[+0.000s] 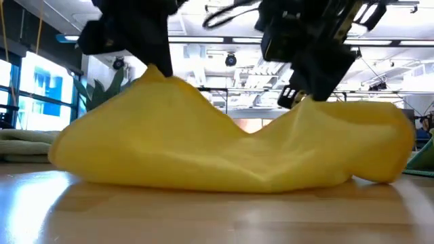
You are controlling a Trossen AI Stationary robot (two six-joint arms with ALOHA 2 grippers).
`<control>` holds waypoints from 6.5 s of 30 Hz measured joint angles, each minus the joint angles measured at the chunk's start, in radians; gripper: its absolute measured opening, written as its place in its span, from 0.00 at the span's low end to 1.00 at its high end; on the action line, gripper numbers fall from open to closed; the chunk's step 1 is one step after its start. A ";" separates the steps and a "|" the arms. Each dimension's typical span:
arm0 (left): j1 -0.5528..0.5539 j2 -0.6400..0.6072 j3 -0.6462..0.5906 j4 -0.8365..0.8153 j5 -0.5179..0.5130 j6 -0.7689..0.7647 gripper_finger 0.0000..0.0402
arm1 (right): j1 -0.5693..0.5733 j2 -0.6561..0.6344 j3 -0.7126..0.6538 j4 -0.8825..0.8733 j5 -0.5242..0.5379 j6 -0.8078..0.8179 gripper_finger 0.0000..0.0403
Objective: Fold microfiber towels
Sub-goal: Fold the yellow microfiber cloth
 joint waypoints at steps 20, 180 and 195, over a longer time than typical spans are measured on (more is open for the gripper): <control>0.145 0.031 0.000 -0.160 0.005 -0.010 0.00 | -0.195 0.000 0.000 -0.011 0.155 -0.504 0.00; -0.219 -0.068 -0.608 0.634 -0.081 -1.015 0.33 | 0.185 0.048 -0.304 0.634 0.550 0.541 0.50; -0.163 -0.052 -0.610 0.599 -0.113 -0.958 0.26 | 0.185 0.048 -0.304 0.640 0.554 0.530 0.50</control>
